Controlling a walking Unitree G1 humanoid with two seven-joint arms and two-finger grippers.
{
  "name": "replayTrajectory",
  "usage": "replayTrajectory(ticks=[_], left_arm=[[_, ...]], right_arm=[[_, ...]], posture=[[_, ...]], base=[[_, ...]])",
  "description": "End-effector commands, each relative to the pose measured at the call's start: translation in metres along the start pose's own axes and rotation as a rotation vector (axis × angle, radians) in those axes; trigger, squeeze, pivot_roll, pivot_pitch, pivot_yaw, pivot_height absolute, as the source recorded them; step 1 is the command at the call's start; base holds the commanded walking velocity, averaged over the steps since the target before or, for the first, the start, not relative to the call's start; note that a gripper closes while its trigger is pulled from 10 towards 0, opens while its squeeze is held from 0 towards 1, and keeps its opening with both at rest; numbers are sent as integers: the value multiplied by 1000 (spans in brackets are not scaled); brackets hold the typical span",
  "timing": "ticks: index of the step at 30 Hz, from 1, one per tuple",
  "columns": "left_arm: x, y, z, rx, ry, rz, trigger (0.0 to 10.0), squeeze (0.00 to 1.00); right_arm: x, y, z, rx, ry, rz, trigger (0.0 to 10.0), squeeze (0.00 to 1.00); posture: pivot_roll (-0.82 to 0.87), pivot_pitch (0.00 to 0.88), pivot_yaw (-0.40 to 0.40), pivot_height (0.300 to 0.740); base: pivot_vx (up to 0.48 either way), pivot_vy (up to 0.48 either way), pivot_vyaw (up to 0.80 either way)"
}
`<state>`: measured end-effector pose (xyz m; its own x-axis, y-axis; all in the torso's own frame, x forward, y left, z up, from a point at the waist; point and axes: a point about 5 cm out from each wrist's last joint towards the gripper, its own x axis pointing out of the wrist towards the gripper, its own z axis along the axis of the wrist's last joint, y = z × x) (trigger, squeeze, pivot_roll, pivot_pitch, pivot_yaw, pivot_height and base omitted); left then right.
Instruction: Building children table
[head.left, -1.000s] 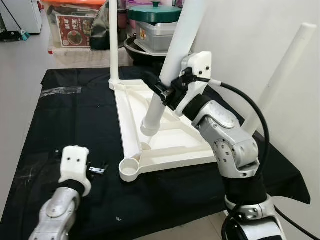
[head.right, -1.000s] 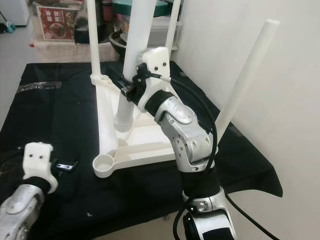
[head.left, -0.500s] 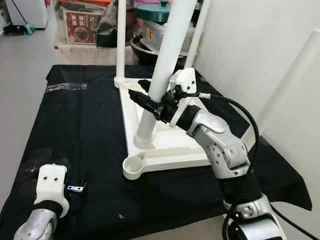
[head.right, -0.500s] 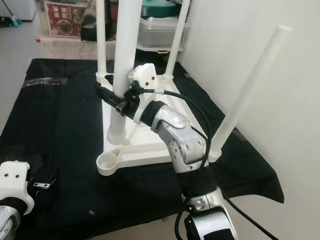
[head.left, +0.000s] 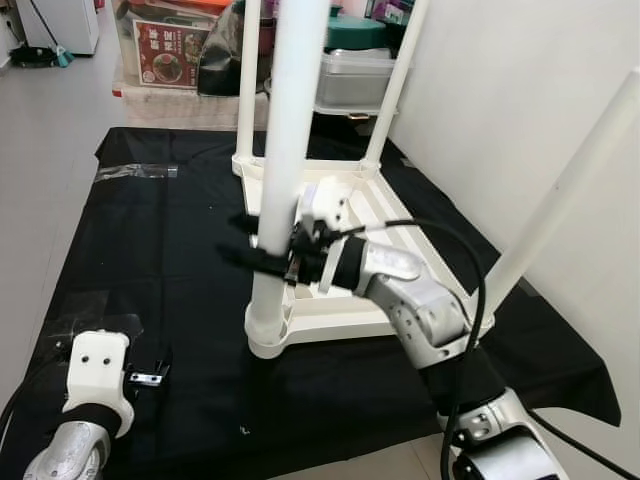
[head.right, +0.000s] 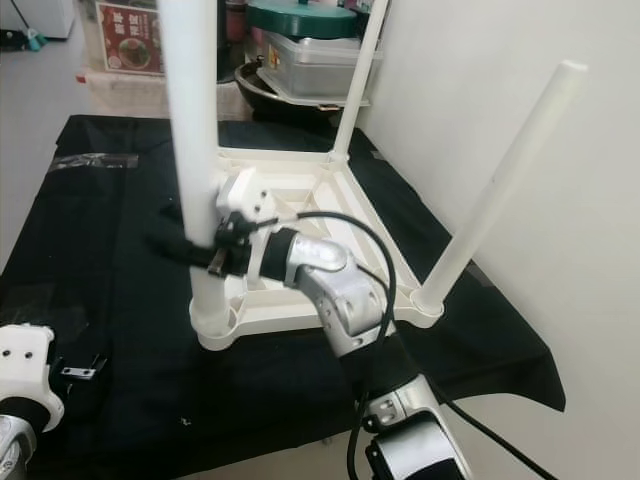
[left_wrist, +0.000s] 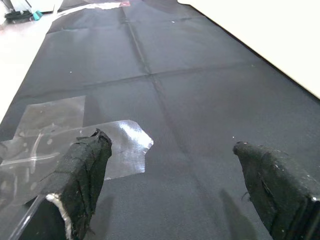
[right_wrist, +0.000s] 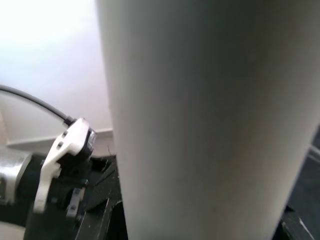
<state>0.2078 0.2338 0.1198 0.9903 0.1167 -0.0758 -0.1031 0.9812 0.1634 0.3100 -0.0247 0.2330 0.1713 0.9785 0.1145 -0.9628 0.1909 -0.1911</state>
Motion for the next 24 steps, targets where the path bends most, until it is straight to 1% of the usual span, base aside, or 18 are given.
replayTrajectory(ticks=[1, 4, 6, 11, 13, 14, 15, 17, 19, 20, 21, 22, 24], left_arm=[[-2, 0, 1, -10, -10, -3, 10000, 0], [-3, 0, 2, -9, -11, -2, 10000, 0], [-2, -1, 2, -12, -14, -2, 10000, 0], [-2, -2, 2, -14, -16, -4, 10000, 0], [0, -6, 4, -22, -24, -15, 10000, 0], [0, -6, 4, -22, -24, -15, 10000, 0], [0, -7, 4, -25, -25, -19, 10000, 0], [0, -7, 4, -25, -25, -19, 10000, 0], [0, -8, 4, -27, -27, -20, 10000, 0], [1, -9, 4, -30, -28, -23, 10000, 0], [1, -9, 4, -30, -28, -23, 10000, 0], [1, -10, 4, -34, -29, -25, 10000, 0], [1, -13, 5, -37, -30, -31, 10000, 0]], right_arm=[[-4, 1, -10, -24, 47, 32, 10000, 0], [-4, 2, -13, -33, 61, 48, 10000, 0], [-5, 2, -17, -51, 83, 80, 10000, 0], [-5, 1, -18, -61, 88, 88, 10000, 0], [-4, -3, -19, -75, 93, 97, 10000, 0], [-4, -3, -19, -75, 93, 97, 10000, 0], [-4, -7, -16, -72, 88, 93, 10000, 0], [-4, -7, -16, -72, 88, 93, 10000, 0], [-2, -17, -8, 76, 38, 38, 10000, 0], [-2, -22, -4, 132, 17, 12, 10000, 0], [-2, -22, -4, 132, 17, 12, 10000, 0], [-1, -27, -3, 177, 2, -14, 10000, 0], [-2, -33, -1, 205, -12, -48, 10000, 0]], posture=[[243, 0, -170, 740], [243, 0, -170, 740], [240, 0, -171, 740], [240, 0, -171, 740], [240, 0, -172, 740], [240, 0, -172, 740], [237, 0, -173, 740], [237, 0, -173, 740], [233, 0, -173, 740], [233, 0, -173, 740], [233, 0, -173, 740], [233, 0, -173, 740], [233, 0, -172, 740]], base=[[0, 0, 0], [0, 0, 0], [0, 0, 0], [0, 0, 0], [0, 0, 0], [0, 0, 0], [0, 0, 0], [0, 0, 0], [0, 0, 0], [0, 0, 0], [0, 0, 0], [0, 0, 0], [0, 0, 0]])
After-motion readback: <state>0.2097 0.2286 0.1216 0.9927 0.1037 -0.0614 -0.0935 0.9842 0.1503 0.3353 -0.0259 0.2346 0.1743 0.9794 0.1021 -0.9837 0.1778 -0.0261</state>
